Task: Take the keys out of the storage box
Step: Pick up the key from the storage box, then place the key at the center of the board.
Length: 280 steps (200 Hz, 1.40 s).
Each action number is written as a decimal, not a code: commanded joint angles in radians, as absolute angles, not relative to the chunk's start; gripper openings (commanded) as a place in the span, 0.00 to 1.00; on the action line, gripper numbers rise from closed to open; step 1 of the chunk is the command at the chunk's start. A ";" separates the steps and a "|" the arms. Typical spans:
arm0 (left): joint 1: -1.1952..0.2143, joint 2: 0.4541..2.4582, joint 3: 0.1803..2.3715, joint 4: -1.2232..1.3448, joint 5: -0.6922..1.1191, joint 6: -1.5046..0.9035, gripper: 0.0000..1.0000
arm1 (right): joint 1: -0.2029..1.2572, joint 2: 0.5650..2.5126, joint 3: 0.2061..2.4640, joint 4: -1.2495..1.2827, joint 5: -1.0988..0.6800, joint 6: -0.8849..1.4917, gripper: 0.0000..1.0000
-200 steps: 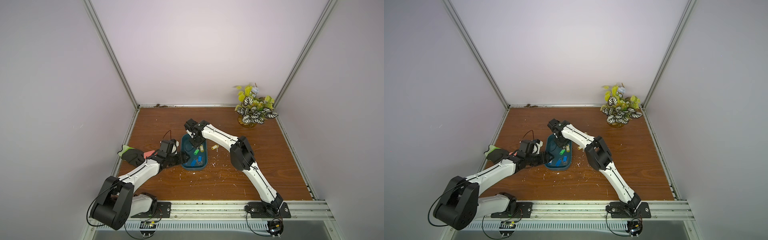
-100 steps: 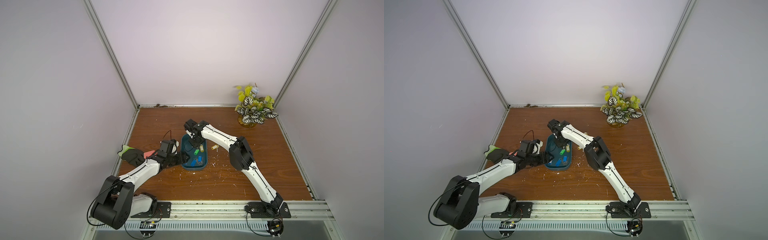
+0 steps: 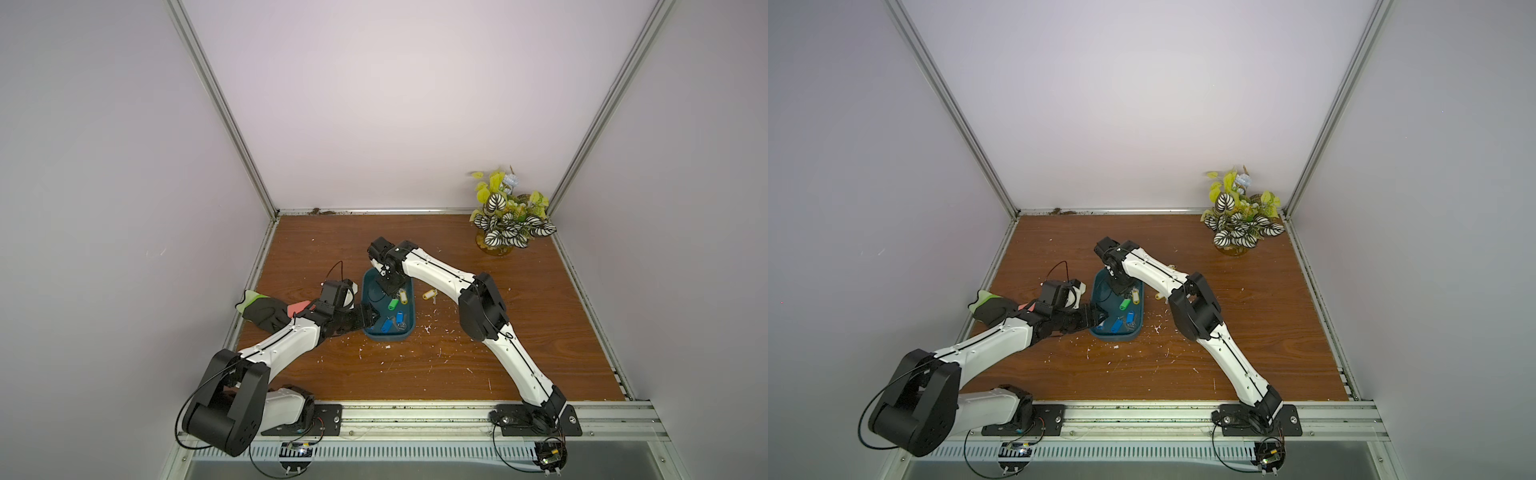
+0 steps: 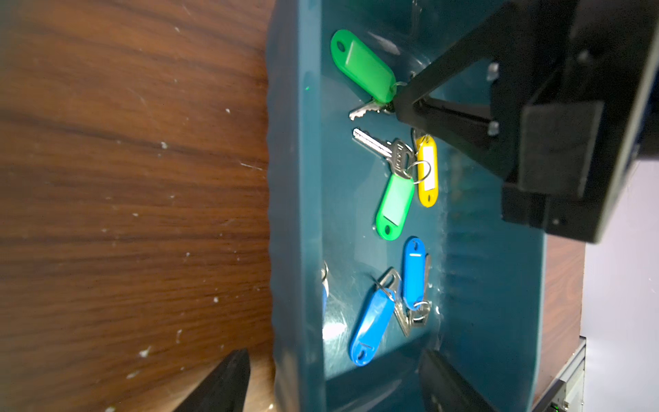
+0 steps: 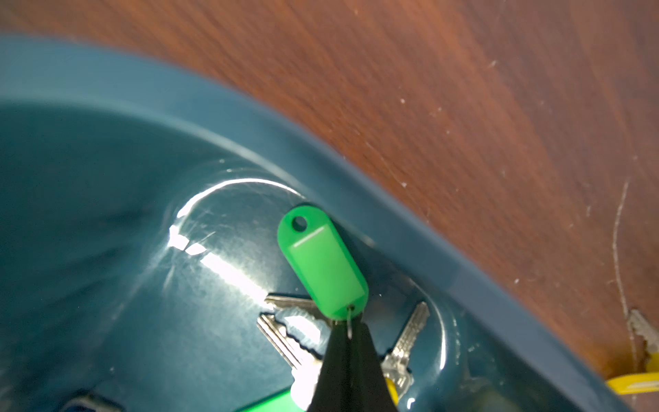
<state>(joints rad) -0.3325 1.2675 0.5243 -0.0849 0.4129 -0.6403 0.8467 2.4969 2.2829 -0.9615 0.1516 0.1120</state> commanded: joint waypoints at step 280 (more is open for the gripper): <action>-0.315 1.104 0.594 -0.082 -0.005 -0.627 0.99 | 0.767 1.436 0.916 -0.340 -0.226 0.304 0.00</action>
<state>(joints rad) -0.3267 1.1030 0.5724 -0.0887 0.0021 -0.6361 0.7845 1.4605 0.9443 -0.4713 -0.1349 0.2630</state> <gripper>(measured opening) 0.991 0.046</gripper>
